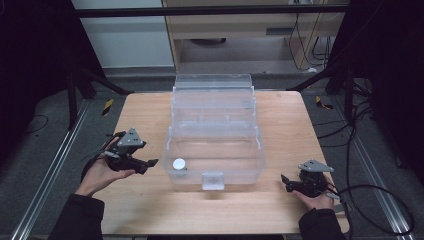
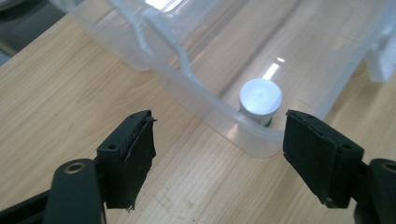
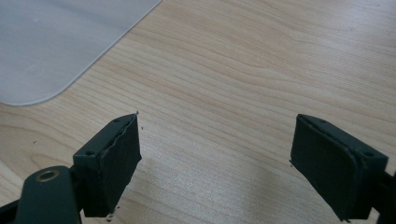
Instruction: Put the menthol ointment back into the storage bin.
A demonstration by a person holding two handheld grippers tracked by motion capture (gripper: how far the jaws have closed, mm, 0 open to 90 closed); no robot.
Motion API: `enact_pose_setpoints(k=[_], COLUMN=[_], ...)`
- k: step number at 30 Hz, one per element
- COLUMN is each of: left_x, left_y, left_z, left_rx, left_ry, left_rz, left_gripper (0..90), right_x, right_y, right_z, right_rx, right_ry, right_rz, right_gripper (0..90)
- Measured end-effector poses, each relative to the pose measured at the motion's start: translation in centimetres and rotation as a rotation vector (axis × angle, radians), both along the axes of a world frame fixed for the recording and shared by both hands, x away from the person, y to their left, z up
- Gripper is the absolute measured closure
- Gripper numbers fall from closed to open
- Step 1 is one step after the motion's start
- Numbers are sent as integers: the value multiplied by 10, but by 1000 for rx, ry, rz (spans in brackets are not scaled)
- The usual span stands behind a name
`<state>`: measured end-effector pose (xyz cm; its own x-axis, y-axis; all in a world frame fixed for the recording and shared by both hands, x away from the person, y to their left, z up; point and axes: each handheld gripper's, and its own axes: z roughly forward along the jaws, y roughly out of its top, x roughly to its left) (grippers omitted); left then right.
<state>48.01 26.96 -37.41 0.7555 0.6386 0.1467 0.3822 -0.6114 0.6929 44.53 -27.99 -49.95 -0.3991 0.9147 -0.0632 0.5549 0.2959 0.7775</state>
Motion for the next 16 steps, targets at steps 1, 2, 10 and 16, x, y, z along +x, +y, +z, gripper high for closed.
enact_pose_setpoints(k=[1, 2, 10, 16], left_x=[-4, -4, -13, -16], left_y=[6, 6, 27, 39], left_z=[-10, -10, -55, -81], left_rx=[-44, -44, -158, -151], left_ry=[-15, -15, -10, -22], left_rz=[52, 52, 277, 416], left_gripper=[223, 222, 213, 194], right_x=[0, 0, -1, -3], right_y=[0, 0, -1, -2], right_z=[0, 0, 1, 4], right_rx=[-3, 5, 12, 40], right_ry=[-4, 0, -8, -19], right_rz=[2, 0, -3, -1], right_gripper=[160, 160, 160, 160])
